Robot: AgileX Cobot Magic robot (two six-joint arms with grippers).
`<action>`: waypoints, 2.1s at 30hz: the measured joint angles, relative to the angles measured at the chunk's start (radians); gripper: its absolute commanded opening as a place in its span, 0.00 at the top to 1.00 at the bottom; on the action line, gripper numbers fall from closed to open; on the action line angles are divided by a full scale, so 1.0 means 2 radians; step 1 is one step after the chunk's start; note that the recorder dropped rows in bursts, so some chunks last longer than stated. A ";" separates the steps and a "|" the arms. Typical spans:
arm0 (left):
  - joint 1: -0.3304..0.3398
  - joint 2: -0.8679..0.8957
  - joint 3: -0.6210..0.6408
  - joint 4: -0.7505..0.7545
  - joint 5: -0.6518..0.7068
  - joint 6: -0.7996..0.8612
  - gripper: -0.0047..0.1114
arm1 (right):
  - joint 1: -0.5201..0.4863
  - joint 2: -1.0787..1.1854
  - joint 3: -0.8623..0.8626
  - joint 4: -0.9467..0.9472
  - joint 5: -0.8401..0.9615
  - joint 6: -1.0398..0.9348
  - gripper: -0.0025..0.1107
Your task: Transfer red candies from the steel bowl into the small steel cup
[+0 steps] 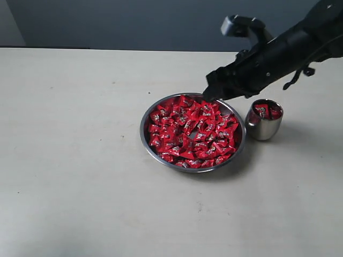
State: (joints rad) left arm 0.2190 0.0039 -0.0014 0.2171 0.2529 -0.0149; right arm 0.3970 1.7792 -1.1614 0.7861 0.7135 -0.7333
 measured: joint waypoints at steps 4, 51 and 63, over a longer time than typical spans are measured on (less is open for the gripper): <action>0.000 0.000 0.000 0.000 0.000 0.000 0.96 | 0.039 0.034 0.000 0.000 -0.012 -0.004 0.55; 0.000 0.000 0.000 0.000 0.000 0.000 0.96 | -0.106 0.015 -0.037 -0.209 0.055 0.154 0.96; 0.000 0.000 0.000 0.000 0.000 0.000 0.96 | -0.106 0.015 -0.025 -0.215 0.041 0.154 0.63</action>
State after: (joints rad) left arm 0.2190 0.0039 -0.0014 0.2171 0.2529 -0.0149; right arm 0.1859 1.8091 -1.2121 0.3565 0.7956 -0.4258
